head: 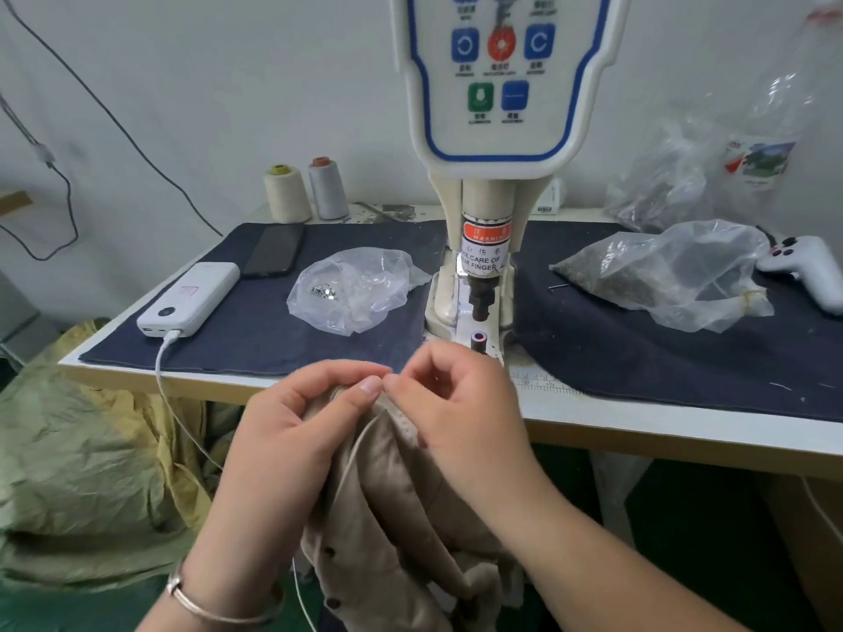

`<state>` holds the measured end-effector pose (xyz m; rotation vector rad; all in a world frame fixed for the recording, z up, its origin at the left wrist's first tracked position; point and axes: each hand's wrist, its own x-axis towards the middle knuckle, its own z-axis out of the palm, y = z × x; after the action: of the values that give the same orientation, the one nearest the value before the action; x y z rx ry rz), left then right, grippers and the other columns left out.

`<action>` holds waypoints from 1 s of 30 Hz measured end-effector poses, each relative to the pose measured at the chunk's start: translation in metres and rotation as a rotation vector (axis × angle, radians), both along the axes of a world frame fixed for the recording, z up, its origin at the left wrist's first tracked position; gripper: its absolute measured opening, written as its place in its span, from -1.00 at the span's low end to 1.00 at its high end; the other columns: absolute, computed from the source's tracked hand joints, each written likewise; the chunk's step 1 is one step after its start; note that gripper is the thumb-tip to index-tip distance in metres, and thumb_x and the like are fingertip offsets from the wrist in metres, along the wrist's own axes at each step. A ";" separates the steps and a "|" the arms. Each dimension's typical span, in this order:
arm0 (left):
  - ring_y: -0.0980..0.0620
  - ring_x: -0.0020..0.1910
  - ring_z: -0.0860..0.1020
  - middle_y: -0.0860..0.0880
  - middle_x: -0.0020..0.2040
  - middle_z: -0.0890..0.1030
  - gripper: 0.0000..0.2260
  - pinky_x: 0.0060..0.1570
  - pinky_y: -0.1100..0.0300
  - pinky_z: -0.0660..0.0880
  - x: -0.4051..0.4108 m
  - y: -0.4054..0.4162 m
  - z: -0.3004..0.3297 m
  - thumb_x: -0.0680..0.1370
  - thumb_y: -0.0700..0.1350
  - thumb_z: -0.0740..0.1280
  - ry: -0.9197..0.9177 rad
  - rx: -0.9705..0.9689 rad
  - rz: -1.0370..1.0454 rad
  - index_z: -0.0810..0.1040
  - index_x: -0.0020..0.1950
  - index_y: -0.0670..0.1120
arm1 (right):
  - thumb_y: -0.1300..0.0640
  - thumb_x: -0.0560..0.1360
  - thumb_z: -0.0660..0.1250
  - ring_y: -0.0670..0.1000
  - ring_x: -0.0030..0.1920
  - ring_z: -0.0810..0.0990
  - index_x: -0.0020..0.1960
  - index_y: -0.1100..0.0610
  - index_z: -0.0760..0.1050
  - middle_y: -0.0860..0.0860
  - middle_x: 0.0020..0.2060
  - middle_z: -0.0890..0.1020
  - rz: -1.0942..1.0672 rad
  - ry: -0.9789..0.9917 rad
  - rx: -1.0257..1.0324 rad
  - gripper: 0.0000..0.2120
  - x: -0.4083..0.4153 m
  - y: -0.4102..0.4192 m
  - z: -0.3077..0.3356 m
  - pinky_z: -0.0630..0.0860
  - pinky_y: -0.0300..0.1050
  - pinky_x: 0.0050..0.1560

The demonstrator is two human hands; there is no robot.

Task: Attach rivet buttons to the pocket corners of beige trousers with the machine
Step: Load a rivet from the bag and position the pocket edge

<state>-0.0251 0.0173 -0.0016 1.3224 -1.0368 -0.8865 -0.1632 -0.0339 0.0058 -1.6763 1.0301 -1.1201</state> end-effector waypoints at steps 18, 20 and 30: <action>0.04 -0.26 0.64 -0.13 -0.17 0.72 -0.88 -0.30 0.26 0.58 0.067 -0.014 0.007 0.47 -0.14 0.43 0.241 0.028 0.093 0.74 -0.05 -0.02 | 0.22 0.55 0.20 0.12 -0.12 0.53 0.09 0.12 0.54 0.04 -0.07 0.59 0.105 1.274 -0.248 -0.81 0.163 -0.160 0.011 0.33 -0.06 -0.15; 0.02 -0.23 0.65 -0.17 -0.12 0.72 -0.88 -0.26 0.25 0.61 0.070 -0.019 0.007 0.50 -0.18 0.41 0.243 0.031 0.092 0.73 -0.04 -0.03 | 0.19 0.55 0.20 0.06 -0.31 0.43 -0.05 0.09 0.50 0.01 -0.22 0.51 0.068 1.276 -0.276 -0.89 0.160 -0.162 0.014 0.28 -0.15 -0.36; 0.08 -0.27 0.65 -0.08 -0.20 0.72 -0.85 -0.32 0.29 0.57 0.073 -0.025 0.005 0.42 -0.11 0.44 0.277 0.026 0.096 0.73 -0.04 -0.04 | 0.19 0.54 0.13 0.01 -0.43 0.34 -0.17 0.10 0.42 -0.02 -0.28 0.52 -0.042 1.254 -0.309 -0.85 0.154 -0.165 0.016 0.18 -0.26 -0.52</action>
<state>0.0474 -0.0080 0.0037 1.2193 -0.7430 -0.9815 -0.0089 -0.1992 0.0221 -2.6821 1.6591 -0.1064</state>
